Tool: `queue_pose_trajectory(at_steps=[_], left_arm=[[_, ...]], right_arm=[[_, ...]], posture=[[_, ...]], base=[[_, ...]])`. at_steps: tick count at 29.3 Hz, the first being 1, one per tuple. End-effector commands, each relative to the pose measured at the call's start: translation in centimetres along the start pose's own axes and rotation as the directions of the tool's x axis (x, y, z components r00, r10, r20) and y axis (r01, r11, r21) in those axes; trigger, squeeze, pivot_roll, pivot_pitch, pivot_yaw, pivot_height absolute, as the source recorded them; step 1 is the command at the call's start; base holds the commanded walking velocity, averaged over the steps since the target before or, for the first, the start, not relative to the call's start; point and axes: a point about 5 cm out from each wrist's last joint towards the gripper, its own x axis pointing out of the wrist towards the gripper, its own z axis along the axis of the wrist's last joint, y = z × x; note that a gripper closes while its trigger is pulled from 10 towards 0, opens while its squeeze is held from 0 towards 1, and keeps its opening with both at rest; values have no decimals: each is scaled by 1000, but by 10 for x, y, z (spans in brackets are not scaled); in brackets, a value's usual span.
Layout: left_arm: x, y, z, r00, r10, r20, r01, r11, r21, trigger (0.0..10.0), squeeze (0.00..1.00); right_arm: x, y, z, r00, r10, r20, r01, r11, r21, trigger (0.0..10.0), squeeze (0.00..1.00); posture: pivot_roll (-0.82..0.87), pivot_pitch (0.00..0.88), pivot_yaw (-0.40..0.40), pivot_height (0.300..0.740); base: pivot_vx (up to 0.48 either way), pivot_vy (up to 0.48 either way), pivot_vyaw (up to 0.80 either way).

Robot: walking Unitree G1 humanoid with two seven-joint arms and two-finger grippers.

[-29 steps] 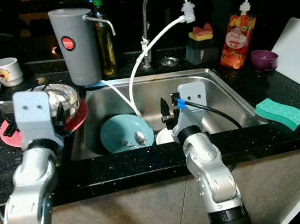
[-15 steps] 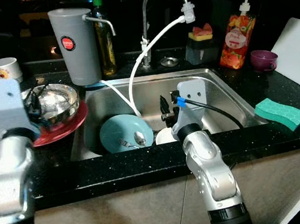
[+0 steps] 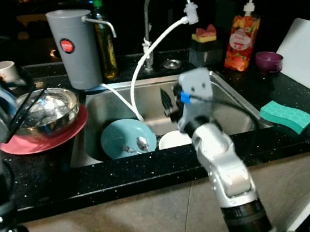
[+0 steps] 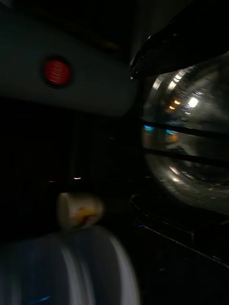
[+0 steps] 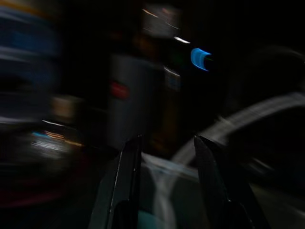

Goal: Kitchen organization

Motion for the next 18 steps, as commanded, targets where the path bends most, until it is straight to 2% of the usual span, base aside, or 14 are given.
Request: queue_pose_trajectory(at_steps=[1,5,10,18], left_arm=[[4,4,-4,998,-15,-65,16,1000,19,10000,0],[9,4,-7,989,-67,-134,71,997,23,10000,0],[16,9,-16,965,-96,-243,108,993,36,10000,0],[19,7,-20,942,-161,-295,181,983,41,10000,0]], right_arm=[[2,12,4,997,81,18,-81,995,51,10000,0],[6,19,5,991,133,28,-135,986,102,10000,0],[8,37,5,956,294,19,-294,948,126,10000,0],[11,40,8,953,299,43,-302,940,157,10000,0]], posture=[[169,93,-59,740],[173,90,-54,740],[181,88,-43,740],[187,84,-34,740]], base=[[0,0,0],[0,0,0],[0,0,0],[0,0,0]])
